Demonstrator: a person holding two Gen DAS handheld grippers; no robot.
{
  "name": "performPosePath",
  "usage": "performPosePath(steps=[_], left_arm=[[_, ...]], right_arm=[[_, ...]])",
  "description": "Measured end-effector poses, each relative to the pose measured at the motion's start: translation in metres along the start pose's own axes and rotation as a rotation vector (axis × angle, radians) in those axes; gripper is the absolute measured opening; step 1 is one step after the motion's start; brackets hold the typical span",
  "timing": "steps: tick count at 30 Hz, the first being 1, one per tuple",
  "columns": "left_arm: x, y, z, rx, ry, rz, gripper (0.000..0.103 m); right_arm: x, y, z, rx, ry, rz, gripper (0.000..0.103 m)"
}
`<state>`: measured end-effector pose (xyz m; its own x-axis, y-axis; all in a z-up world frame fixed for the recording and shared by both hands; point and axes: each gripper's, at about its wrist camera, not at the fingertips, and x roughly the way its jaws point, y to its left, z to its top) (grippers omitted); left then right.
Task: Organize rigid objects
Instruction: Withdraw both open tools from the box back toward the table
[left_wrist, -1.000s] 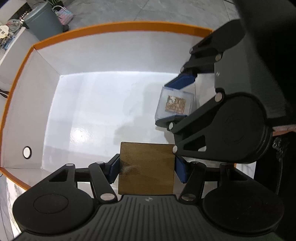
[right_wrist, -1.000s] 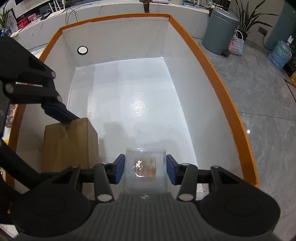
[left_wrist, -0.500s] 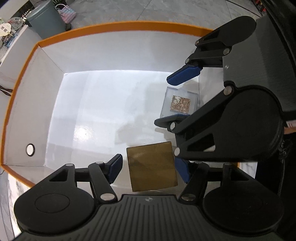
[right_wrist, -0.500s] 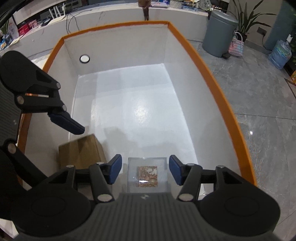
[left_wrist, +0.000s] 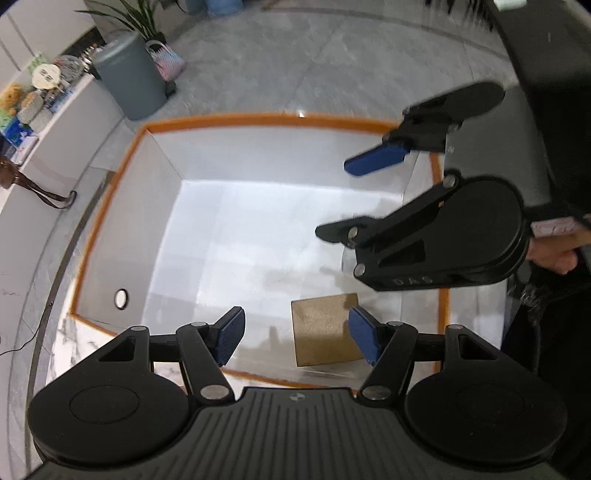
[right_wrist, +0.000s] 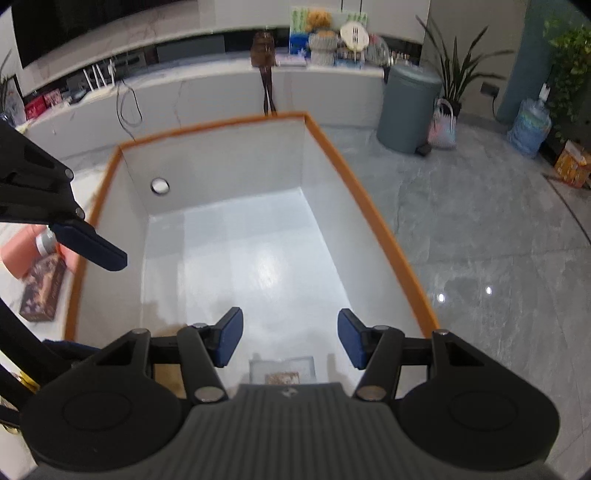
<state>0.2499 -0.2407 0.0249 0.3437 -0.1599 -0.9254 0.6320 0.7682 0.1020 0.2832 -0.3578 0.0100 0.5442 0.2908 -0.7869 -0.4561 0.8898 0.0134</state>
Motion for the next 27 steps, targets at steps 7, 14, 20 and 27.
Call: performPosePath(steps=[7, 14, 20, 27], left_arm=[[-0.036, 0.008, -0.028, -0.076, -0.111, -0.004, 0.076], [-0.06, 0.024, -0.06, -0.204, -0.213, 0.056, 0.08], [-0.07, 0.037, -0.095, -0.364, -0.311, 0.111, 0.08], [-0.085, 0.036, -0.137, -0.517, -0.417, 0.171, 0.08]], right_arm=[[-0.02, 0.013, 0.003, -0.011, -0.083, 0.007, 0.057], [-0.032, 0.028, 0.001, -0.026, -0.151, -0.016, 0.057], [-0.045, 0.035, -0.002, -0.013, -0.218, -0.022, 0.057], [-0.044, 0.048, -0.007, -0.041, -0.225, -0.019, 0.057]])
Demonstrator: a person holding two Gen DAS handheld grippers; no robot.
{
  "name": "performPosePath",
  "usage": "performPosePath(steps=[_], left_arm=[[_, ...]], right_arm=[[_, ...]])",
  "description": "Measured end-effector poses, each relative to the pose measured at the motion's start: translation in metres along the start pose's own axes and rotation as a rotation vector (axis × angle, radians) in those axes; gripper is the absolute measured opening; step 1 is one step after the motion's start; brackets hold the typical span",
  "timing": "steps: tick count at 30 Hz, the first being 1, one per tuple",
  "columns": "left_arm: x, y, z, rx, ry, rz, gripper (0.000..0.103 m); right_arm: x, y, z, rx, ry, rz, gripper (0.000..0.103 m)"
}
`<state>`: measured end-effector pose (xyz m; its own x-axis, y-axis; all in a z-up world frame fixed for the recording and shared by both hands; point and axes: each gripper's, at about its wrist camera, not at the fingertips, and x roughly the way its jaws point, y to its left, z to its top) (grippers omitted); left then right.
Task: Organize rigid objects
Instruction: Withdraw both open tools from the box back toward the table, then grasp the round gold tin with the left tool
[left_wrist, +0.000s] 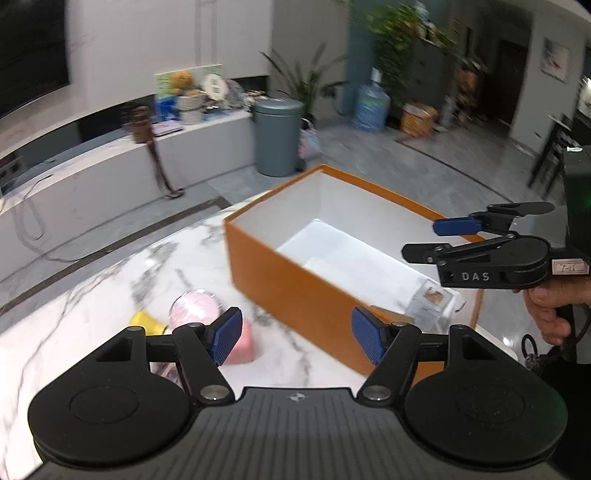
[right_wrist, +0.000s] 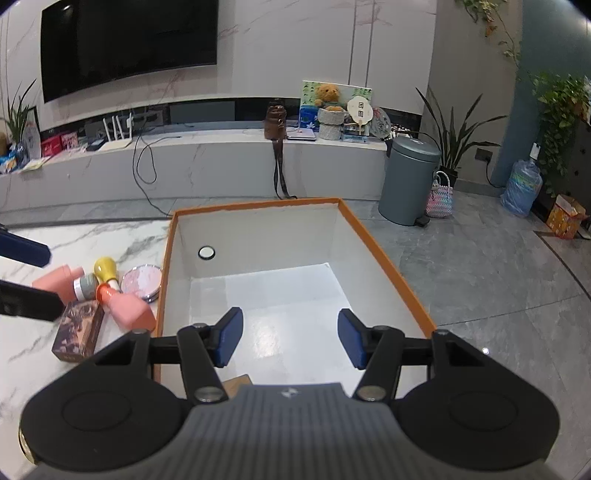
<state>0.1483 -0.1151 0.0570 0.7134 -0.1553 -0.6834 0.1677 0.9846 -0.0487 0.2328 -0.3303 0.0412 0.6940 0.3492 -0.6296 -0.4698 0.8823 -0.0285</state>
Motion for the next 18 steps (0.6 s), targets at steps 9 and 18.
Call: performPosePath(steps=[9, 18], left_arm=[[-0.028, 0.008, -0.054, -0.12, -0.059, 0.072, 0.082], [-0.041, 0.007, -0.122, -0.217, -0.093, 0.143, 0.083]], right_arm=[[-0.001, 0.018, 0.0, -0.047, -0.025, 0.014, 0.059], [-0.016, 0.042, 0.0, -0.081, -0.103, 0.101, 0.063]])
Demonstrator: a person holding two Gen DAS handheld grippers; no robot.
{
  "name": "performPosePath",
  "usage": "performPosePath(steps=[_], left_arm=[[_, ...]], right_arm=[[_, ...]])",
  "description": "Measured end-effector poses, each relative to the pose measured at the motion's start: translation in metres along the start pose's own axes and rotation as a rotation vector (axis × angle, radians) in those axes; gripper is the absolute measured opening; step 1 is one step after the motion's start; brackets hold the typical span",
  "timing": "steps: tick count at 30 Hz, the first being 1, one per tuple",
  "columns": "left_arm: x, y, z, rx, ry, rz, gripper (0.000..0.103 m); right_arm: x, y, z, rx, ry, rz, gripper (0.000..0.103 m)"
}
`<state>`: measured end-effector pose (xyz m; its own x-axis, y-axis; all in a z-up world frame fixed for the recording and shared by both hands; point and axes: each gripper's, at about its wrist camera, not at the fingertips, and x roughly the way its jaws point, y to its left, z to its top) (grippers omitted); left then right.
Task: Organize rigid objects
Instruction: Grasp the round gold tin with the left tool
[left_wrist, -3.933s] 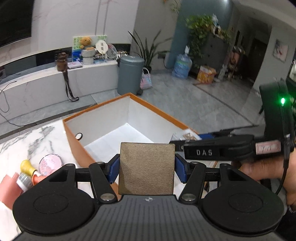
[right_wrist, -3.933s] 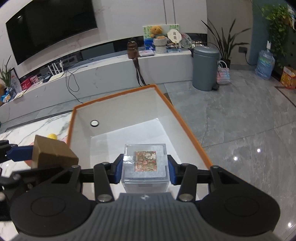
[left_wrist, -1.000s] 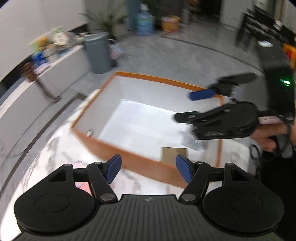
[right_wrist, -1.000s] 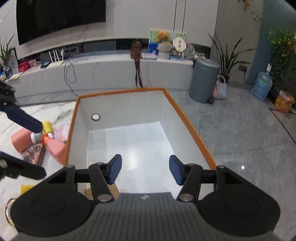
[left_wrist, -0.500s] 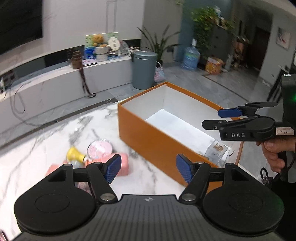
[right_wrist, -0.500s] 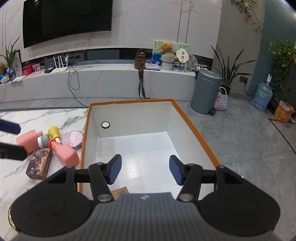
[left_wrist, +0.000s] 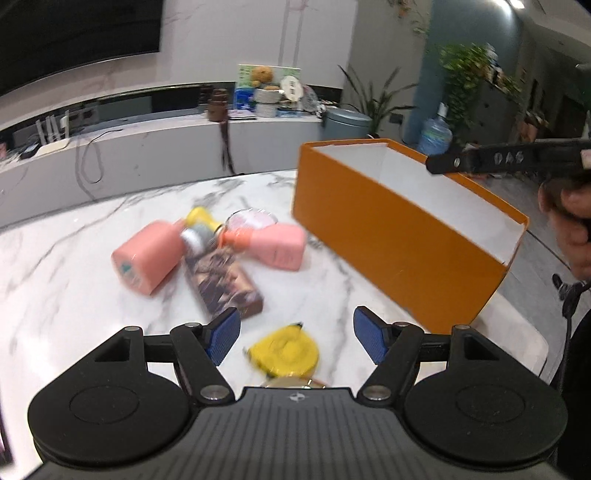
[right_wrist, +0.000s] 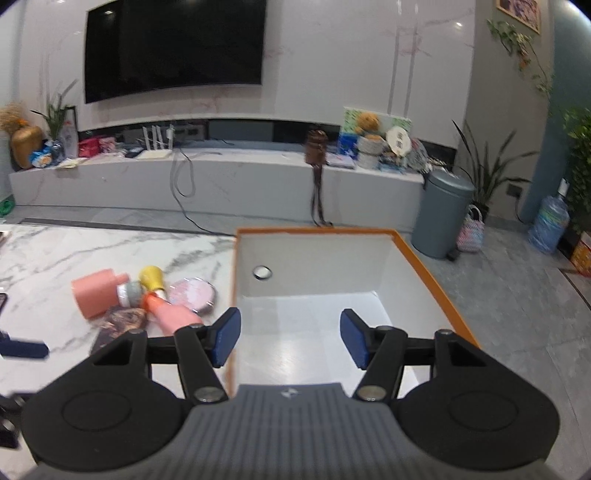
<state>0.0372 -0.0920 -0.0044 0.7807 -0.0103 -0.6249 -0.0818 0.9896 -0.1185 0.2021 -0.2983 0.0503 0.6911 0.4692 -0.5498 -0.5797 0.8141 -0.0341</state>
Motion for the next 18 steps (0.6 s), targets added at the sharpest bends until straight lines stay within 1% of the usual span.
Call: performPosePath(steps=[3, 7, 10, 13, 18], left_arm=[[-0.006, 0.005, -0.015, -0.021, -0.032, 0.016, 0.085], [-0.012, 0.005, -0.03, -0.004, -0.061, 0.026, 0.086], [-0.009, 0.003, -0.036, -0.009, -0.053, 0.018, 0.086], [-0.004, 0.002, -0.042, -0.003, -0.033, 0.014, 0.086], [0.005, 0.002, -0.051, 0.008, -0.006, 0.006, 0.086]], right_arm=[[-0.005, 0.01, 0.001, -0.023, -0.031, 0.029, 0.064], [-0.007, 0.029, 0.0, -0.062, -0.05, 0.074, 0.065], [-0.006, 0.047, -0.004, -0.097, -0.047, 0.109, 0.066], [-0.001, 0.066, -0.009, -0.152, -0.021, 0.138, 0.066], [0.007, 0.085, -0.014, -0.197, 0.014, 0.164, 0.066]])
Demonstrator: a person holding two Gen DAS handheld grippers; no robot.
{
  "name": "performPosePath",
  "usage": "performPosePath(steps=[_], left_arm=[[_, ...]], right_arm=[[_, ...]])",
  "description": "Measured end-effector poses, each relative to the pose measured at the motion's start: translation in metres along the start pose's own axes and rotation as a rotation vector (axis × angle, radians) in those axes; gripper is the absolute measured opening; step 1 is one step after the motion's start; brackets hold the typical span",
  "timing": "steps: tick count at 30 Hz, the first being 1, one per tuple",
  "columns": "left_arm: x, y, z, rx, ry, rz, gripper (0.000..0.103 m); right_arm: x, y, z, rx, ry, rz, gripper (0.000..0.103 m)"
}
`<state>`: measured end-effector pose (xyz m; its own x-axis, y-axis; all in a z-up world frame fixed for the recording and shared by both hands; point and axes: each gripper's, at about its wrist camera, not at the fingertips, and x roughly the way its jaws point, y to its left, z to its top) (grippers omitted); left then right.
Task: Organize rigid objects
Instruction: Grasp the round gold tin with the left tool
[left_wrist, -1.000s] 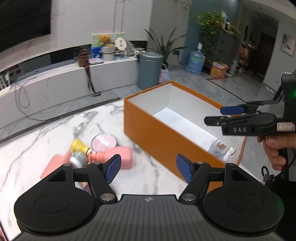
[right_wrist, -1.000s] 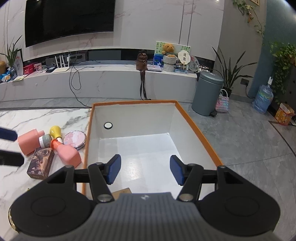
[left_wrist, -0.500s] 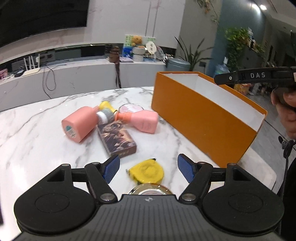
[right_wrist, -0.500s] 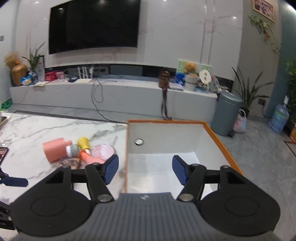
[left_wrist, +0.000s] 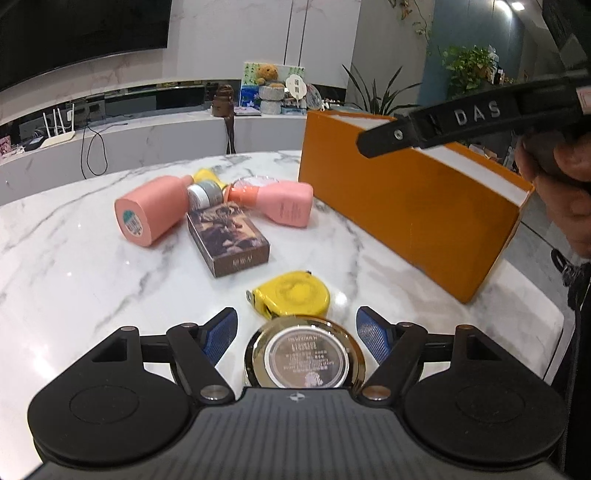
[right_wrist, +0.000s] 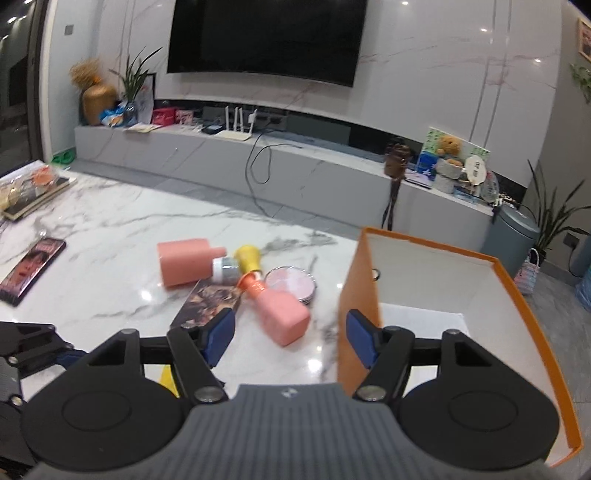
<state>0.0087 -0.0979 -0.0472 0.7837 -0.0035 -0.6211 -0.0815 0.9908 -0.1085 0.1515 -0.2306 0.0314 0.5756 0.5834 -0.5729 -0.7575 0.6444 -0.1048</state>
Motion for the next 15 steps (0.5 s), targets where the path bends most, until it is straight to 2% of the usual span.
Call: performPosePath(steps=[4, 9, 15], left_arm=[[0.005, -0.001, -0.007, 0.011, 0.023, -0.005, 0.088], [0.005, -0.002, -0.011, 0.008, 0.029, -0.036, 0.091], [0.004, -0.002, -0.011, 0.003, 0.022, -0.038, 0.091]], right_arm=[[0.008, 0.003, -0.001, 0.002, 0.022, 0.003, 0.066], [0.019, 0.003, -0.001, 0.033, 0.057, 0.0, 0.066], [0.033, 0.008, -0.001, 0.031, 0.091, 0.003, 0.066]])
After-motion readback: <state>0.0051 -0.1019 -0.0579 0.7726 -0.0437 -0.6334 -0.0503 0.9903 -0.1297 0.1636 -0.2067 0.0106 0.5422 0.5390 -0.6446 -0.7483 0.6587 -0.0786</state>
